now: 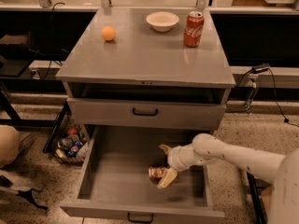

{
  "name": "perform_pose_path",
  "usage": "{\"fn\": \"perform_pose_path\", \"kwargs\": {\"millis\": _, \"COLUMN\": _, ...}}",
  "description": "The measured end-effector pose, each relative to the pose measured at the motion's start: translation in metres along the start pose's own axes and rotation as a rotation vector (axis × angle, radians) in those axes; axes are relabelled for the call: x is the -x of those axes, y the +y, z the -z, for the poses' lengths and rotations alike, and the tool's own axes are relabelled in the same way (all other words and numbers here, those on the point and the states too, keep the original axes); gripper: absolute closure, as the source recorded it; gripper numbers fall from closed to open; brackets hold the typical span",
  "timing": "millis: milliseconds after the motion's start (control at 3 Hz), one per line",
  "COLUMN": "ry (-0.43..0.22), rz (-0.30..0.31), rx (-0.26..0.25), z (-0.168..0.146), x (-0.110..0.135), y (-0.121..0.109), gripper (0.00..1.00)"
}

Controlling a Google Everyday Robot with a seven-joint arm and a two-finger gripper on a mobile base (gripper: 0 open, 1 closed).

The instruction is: Pick orange can from middle drawer and place on counter

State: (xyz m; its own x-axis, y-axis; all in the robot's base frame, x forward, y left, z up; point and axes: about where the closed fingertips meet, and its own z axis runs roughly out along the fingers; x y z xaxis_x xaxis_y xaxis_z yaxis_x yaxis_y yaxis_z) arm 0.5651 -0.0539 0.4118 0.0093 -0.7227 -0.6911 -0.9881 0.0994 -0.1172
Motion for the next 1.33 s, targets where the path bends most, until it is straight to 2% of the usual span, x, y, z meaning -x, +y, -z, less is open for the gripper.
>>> {"fn": "perform_pose_path", "kwargs": {"millis": 333, "ry": 0.007, "rz": -0.002, "rx": 0.036, "z": -0.027, "x": -0.007, "y": 0.000, "gripper": 0.16}}
{"fn": "perform_pose_path", "kwargs": {"millis": 667, "ry": 0.021, "rz": -0.016, "rx": 0.060, "z": -0.041, "x": -0.019, "y": 0.004, "gripper": 0.39}}
{"fn": "perform_pose_path", "kwargs": {"millis": 1000, "ry": 0.006, "rz": -0.012, "rx": 0.032, "z": -0.021, "x": -0.019, "y": 0.009, "gripper": 0.70}}
{"fn": "perform_pose_path", "kwargs": {"millis": 1333, "ry": -0.026, "rz": 0.011, "rx": -0.024, "z": 0.022, "x": -0.012, "y": 0.012, "gripper": 0.94}}
